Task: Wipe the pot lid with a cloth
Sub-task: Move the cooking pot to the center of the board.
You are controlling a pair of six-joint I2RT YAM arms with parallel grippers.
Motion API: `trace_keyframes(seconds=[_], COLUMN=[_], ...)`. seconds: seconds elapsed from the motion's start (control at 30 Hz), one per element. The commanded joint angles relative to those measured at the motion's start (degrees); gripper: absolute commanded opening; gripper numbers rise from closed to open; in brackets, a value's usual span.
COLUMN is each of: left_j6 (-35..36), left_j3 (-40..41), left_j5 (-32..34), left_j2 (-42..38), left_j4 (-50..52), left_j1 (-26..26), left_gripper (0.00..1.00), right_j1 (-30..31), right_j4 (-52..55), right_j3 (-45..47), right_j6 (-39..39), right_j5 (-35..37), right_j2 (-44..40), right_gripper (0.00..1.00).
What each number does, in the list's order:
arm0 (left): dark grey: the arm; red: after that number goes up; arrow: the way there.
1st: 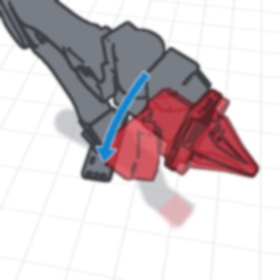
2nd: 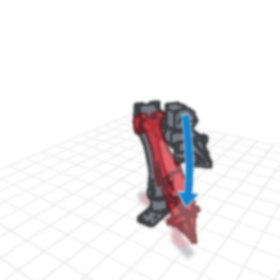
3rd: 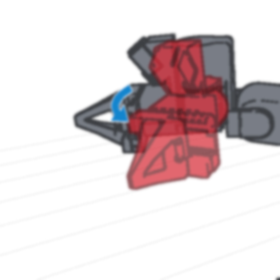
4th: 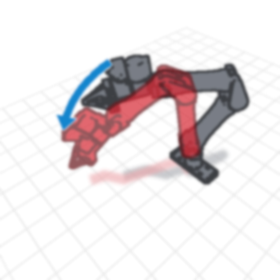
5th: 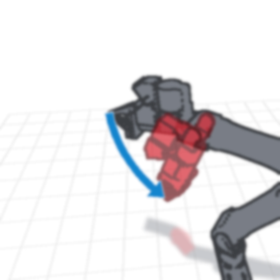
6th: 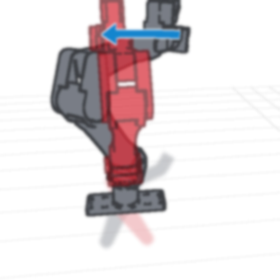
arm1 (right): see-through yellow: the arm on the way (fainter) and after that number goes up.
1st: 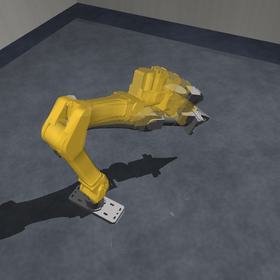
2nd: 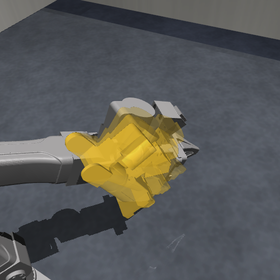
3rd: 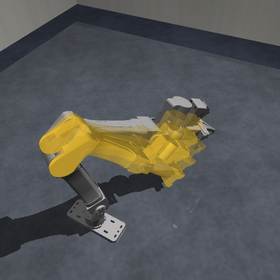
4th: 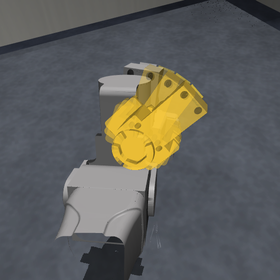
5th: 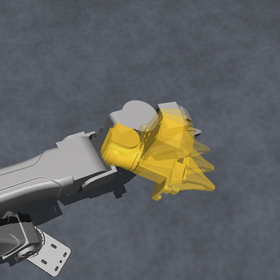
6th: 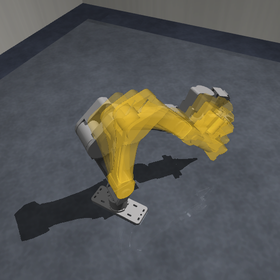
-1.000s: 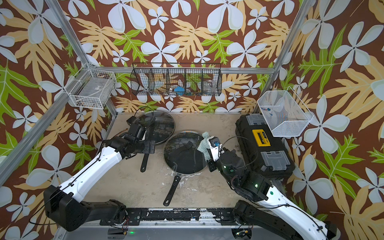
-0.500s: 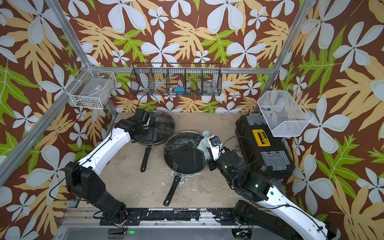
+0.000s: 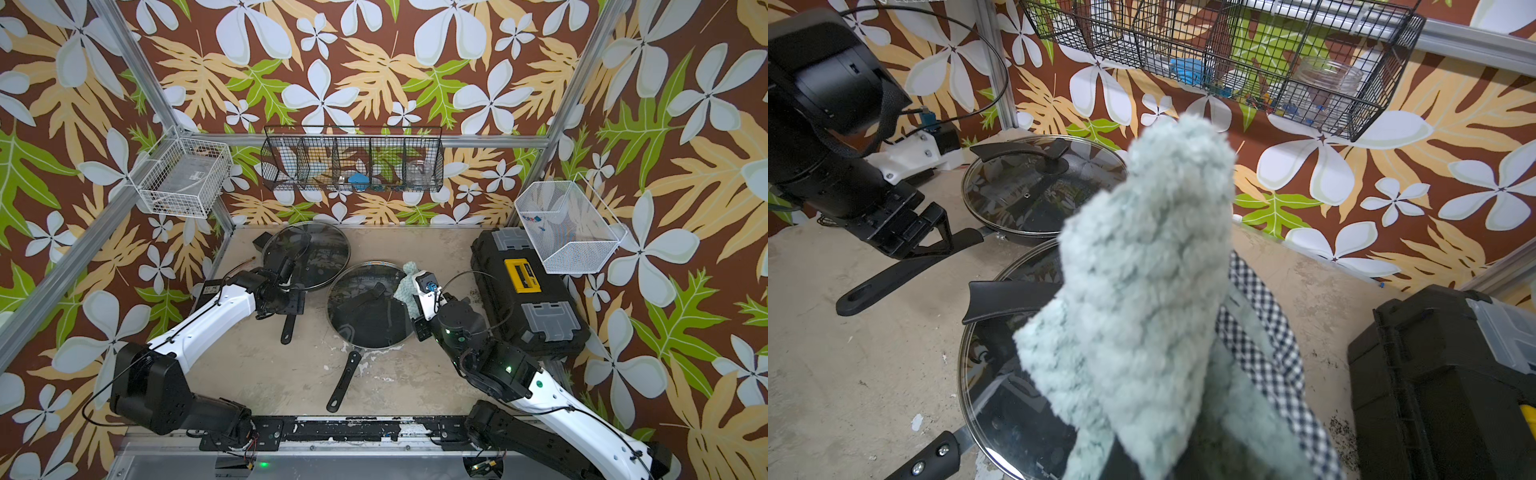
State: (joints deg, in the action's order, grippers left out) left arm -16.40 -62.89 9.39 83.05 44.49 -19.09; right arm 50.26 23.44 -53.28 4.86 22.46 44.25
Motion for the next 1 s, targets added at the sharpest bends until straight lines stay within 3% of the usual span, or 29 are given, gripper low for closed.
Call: trace_keyframes(seconds=[0.0, 0.53, 0.8, 0.97], left_j6=[-1.8, -4.4, -4.1, -5.7], left_j3=[1.4, 4.8, 6.4, 8.0], left_j5=[-1.7, -1.6, -1.0, -0.5], left_j2=[0.1, 4.1, 3.4, 0.3], left_j4=[-4.9, -16.1, -14.2, -11.1], left_j1=[0.2, 0.2, 0.2, 0.2], left_gripper=[0.74, 0.49, 0.23, 0.2], right_j1=[-0.1, -0.1, -0.1, -0.1], right_j4=[-1.7, -0.7, -0.6, -0.8], right_j3=[-0.5, 0.1, 0.4, 0.4], right_j6=[-0.4, 0.1, 0.4, 0.2], right_j5=[-0.5, 0.0, -0.3, -0.4], right_j2=[0.1, -1.7, -1.9, -1.8], right_gripper=[0.0, 0.0, 0.0, 0.0])
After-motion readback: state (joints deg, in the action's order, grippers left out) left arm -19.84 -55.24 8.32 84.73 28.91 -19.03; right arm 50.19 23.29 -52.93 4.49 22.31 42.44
